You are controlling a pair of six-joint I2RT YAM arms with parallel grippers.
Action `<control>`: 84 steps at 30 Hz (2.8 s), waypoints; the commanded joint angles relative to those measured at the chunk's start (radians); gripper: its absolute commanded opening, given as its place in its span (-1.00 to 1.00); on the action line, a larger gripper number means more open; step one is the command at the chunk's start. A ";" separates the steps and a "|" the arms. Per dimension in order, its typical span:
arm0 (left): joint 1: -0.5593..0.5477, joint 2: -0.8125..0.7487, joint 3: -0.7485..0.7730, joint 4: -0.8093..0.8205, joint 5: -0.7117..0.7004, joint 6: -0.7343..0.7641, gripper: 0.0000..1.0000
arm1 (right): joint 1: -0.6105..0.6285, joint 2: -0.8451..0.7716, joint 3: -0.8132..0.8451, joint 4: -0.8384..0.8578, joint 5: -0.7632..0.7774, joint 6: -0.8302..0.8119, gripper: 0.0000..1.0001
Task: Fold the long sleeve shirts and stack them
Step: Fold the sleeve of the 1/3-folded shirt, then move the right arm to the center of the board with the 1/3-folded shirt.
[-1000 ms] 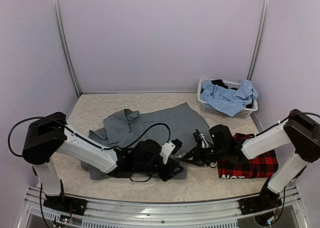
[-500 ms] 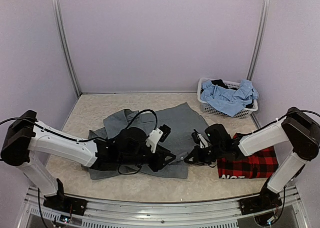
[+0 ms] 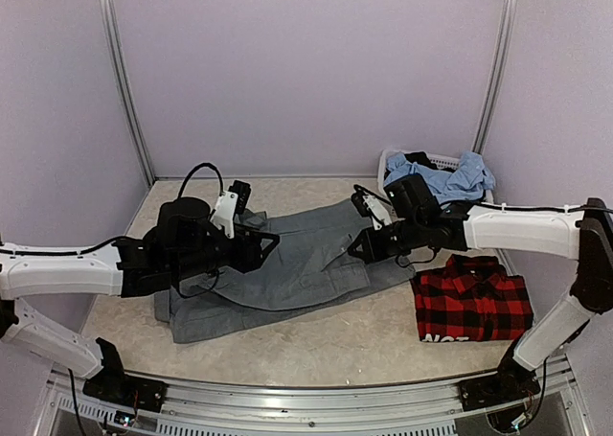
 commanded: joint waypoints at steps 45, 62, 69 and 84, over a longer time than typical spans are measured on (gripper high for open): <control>-0.049 0.193 -0.168 -0.151 -0.116 -0.174 0.74 | -0.309 0.328 0.242 -0.242 0.132 -0.266 -0.41; -0.073 0.290 -0.175 -0.242 -0.120 -0.274 0.77 | -0.309 0.242 -0.010 -0.129 0.106 -0.218 -0.02; -0.047 0.246 -0.176 -0.251 -0.040 -0.265 0.80 | -0.287 0.203 -0.100 -0.108 0.075 -0.187 -0.06; 0.190 -0.080 -0.149 -0.236 0.047 -0.217 0.98 | -0.059 0.013 -0.315 -0.160 0.148 0.040 -0.09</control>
